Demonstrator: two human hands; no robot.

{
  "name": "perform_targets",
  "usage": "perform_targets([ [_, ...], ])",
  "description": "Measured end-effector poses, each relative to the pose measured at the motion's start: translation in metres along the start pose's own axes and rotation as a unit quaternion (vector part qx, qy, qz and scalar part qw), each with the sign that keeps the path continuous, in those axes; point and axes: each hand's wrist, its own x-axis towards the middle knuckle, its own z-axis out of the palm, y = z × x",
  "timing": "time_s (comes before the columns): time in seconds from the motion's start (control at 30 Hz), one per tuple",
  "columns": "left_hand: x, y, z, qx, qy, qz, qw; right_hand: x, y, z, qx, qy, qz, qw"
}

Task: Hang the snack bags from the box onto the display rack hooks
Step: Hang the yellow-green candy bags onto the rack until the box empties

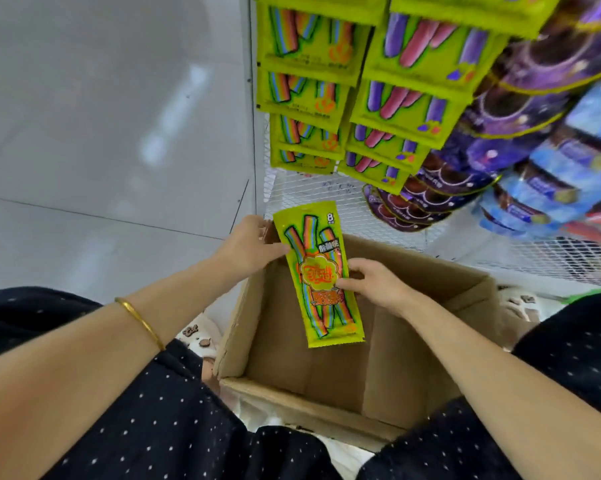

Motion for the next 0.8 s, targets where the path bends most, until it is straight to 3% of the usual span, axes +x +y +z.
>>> perform_targets([
  [0.13, -0.017, 0.038, -0.001, -0.148, 0.001, 0.027, 0.989, -0.041, -0.056, -0.033, -0.025, 0.021, -0.093, 0.995],
  [0.23, -0.039, 0.082, -0.016, -0.17, 0.038, 0.085, 0.981, -0.072, -0.104, -0.041, 0.01, 0.125, -0.183, 0.975],
  [0.33, -0.067, 0.133, -0.043, -0.131, 0.046, 0.146, 0.98, -0.108, -0.164, -0.047, 0.05, 0.228, -0.311, 0.921],
  [0.5, -0.11, 0.237, -0.097, -0.084, 0.049, 0.256, 0.962, -0.163, -0.292, -0.065, -0.048, 0.303, -0.509, 0.804],
  [0.63, -0.128, 0.335, -0.147, -0.113, 0.071, 0.343, 0.93, -0.191, -0.39, -0.106, -0.039, 0.353, -0.557, 0.751],
  [0.8, -0.147, 0.476, -0.208, -0.204, 0.158, 0.465, 0.847, -0.235, -0.502, -0.166, -0.109, 0.403, -0.602, 0.68],
])
